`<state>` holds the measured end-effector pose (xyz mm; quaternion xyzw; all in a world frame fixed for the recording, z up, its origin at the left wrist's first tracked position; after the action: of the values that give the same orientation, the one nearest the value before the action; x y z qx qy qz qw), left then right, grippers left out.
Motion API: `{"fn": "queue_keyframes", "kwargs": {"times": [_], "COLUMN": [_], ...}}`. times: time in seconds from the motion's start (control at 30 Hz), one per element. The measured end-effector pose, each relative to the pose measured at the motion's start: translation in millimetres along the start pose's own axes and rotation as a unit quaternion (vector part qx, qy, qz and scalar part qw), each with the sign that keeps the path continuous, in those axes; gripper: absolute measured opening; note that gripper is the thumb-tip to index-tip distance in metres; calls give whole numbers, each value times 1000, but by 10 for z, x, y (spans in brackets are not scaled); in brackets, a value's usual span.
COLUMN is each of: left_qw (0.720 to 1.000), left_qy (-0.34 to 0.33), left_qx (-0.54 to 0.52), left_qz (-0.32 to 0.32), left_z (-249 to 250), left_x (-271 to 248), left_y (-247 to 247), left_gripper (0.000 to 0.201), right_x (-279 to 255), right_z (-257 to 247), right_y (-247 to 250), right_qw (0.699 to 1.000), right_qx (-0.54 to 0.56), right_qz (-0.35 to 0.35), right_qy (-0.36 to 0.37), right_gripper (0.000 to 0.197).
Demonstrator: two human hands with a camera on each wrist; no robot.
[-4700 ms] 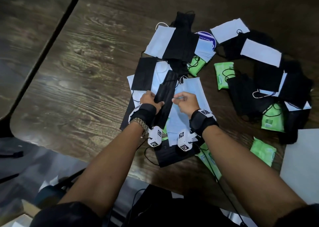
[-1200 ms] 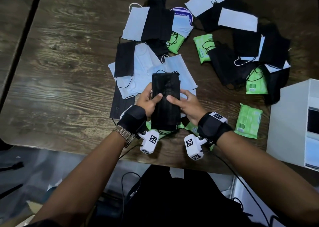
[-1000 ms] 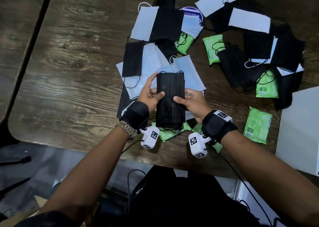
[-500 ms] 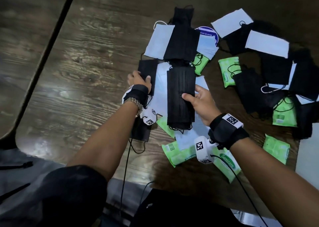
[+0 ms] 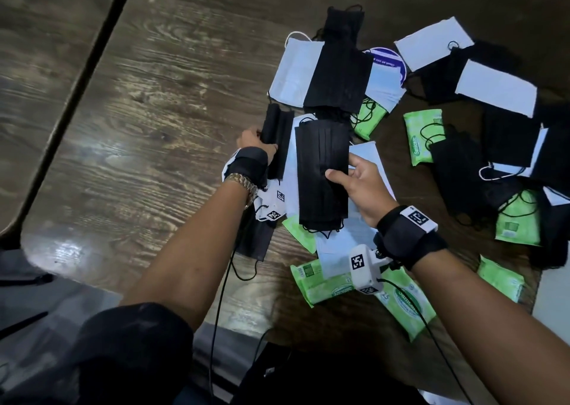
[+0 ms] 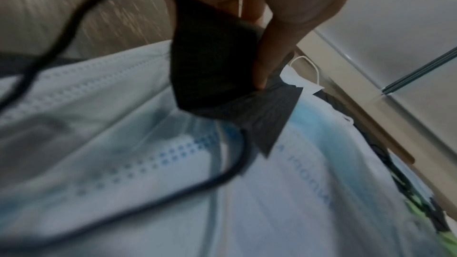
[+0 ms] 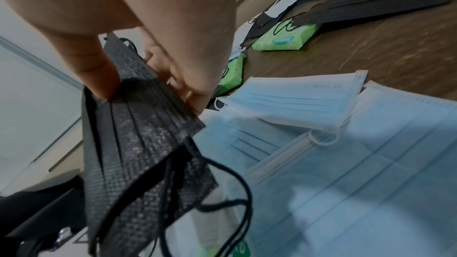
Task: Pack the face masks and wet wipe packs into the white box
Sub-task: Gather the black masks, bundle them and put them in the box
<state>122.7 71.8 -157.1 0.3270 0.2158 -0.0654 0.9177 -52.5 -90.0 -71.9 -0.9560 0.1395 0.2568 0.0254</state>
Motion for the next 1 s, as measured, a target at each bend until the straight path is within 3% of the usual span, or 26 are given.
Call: {"fn": "queue_keyframes", "kwargs": {"times": [0.17,0.37,0.43,0.5,0.63,0.7,0.8,0.93,1.0], "left_qw": [993,967,940,904,839,831,837,840,829], "left_qy": [-96,-171,-133,-89,-21,18,85,129,151], "left_qx": [-59,-186,-309,-408,-519,-522,-508,-498,-508], "left_qz": [27,-15,-60,-90,-166,-192,-185,-173,-179], "left_z": [55,14,-34,-79,-120,-159,-296,-396,-360], "left_x": [-266,-731,-909,-1058,-1368,-1568,-1724,-1858,-1932], "left_y": [197,341,312,280,205,128,38,14,30], "left_gripper": [16,15,13,25,42,48,35,25,26], "right_x": [14,-37,-93,-146,-203,-249,-335,-452,-484], "right_z": [-43,-170,-231,-267,-156,-20,185,264,251], "right_y": [-29,-71,-105,-141,-191,-201,-205,-188,-165], "right_qw": [1000,996,992,986,987,993,997,996,996], "right_qx": [17,78,116,148,140,108,75,72,67], "right_qz": [-9,-28,-50,-75,-74,-44,-16,-34,-46], "right_qy": [3,23,29,31,6,-20,-30,-29,-22], "right_gripper": [29,28,29,29,34,32,28,27,26]}}
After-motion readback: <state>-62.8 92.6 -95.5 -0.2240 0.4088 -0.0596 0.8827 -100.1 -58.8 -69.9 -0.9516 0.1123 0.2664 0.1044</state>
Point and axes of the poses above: each hand's wrist, its own x-axis towards the middle knuckle, its own y-axis out of the back of the hand, z = x × y, the point moved 3 cm from there along x, towards the middle knuckle, and after that the axes turned 8 degrees about -x, right-handed, at the moved point
